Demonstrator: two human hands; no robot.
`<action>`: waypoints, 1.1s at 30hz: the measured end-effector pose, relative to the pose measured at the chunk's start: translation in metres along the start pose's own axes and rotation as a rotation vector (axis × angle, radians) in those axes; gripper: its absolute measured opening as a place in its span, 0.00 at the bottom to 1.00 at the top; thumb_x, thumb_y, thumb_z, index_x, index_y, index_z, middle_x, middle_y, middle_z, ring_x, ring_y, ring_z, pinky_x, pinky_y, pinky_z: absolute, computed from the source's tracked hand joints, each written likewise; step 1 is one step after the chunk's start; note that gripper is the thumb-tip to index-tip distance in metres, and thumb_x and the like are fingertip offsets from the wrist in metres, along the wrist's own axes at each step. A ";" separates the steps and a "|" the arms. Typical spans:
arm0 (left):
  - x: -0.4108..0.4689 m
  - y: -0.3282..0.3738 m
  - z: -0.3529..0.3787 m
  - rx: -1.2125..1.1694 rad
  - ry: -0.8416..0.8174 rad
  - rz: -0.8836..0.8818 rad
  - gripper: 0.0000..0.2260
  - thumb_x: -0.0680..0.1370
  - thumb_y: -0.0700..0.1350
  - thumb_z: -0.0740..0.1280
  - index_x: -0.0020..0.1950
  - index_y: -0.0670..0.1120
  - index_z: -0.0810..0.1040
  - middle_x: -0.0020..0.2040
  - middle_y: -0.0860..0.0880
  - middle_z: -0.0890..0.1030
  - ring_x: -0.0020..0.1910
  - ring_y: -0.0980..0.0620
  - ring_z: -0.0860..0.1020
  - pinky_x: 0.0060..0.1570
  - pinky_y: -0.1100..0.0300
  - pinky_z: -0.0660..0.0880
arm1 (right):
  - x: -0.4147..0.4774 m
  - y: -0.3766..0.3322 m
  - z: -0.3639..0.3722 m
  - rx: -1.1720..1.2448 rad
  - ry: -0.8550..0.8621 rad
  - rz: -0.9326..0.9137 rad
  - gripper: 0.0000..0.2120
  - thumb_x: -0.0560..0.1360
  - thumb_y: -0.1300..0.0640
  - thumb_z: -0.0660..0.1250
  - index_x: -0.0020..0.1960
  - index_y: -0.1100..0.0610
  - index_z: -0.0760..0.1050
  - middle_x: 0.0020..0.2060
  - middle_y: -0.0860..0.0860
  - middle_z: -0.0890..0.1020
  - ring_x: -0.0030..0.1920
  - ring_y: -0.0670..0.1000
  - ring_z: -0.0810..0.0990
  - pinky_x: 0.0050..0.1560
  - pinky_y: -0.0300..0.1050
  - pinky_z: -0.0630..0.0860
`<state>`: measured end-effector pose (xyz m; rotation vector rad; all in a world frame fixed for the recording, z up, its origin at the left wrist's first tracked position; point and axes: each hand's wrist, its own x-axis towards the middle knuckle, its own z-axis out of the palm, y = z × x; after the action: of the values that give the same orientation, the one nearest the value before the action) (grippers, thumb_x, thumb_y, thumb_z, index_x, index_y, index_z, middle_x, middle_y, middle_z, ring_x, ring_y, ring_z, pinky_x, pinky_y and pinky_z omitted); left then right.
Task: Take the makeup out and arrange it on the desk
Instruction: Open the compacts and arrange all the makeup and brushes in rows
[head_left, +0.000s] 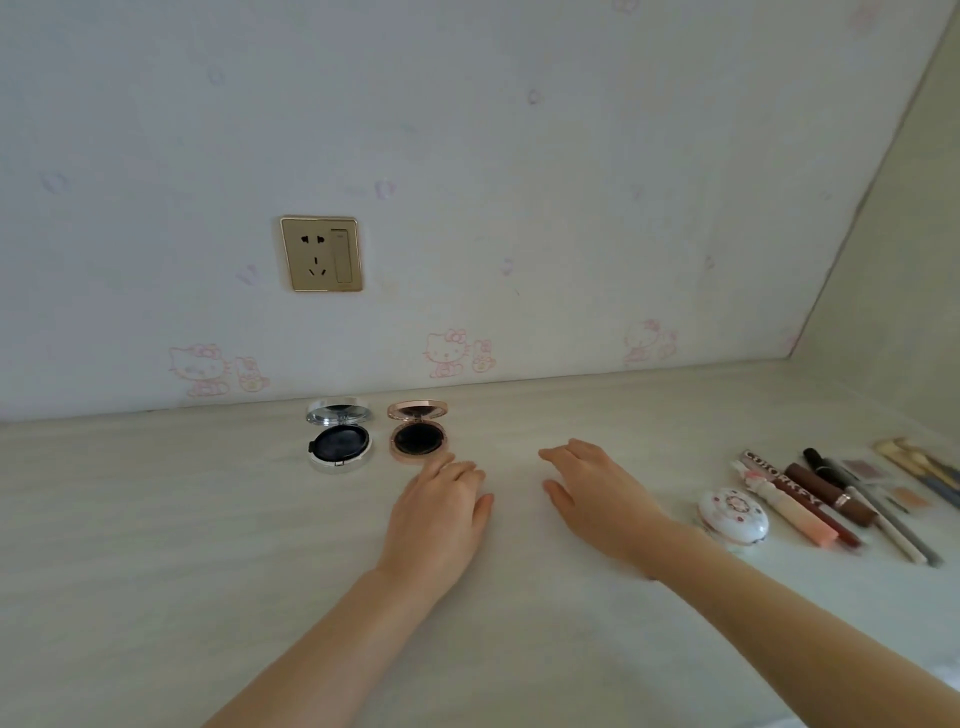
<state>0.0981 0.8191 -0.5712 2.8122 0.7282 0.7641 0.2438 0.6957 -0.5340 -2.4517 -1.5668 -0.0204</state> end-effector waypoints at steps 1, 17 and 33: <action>0.001 0.010 0.003 -0.037 -0.006 0.013 0.16 0.81 0.51 0.59 0.67 0.48 0.74 0.66 0.55 0.74 0.72 0.54 0.63 0.67 0.60 0.64 | -0.008 0.006 -0.006 -0.008 0.008 0.013 0.21 0.82 0.52 0.53 0.74 0.54 0.60 0.71 0.52 0.66 0.74 0.51 0.57 0.69 0.42 0.58; 0.035 0.163 0.036 -0.503 -0.173 -0.014 0.15 0.79 0.50 0.62 0.63 0.47 0.77 0.62 0.49 0.78 0.66 0.51 0.70 0.62 0.59 0.67 | -0.097 0.102 -0.052 -0.126 0.097 0.304 0.17 0.82 0.56 0.50 0.66 0.59 0.70 0.66 0.53 0.72 0.66 0.54 0.69 0.65 0.43 0.62; 0.050 0.186 0.057 -0.291 -0.393 0.081 0.20 0.82 0.53 0.55 0.61 0.42 0.79 0.68 0.46 0.71 0.68 0.43 0.59 0.67 0.57 0.59 | -0.099 0.127 -0.033 0.120 0.132 0.450 0.15 0.80 0.54 0.54 0.39 0.59 0.71 0.39 0.52 0.76 0.44 0.58 0.77 0.41 0.47 0.67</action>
<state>0.2422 0.6803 -0.5517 2.6147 0.4033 0.2787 0.3192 0.5496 -0.5392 -2.5863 -0.9106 -0.0107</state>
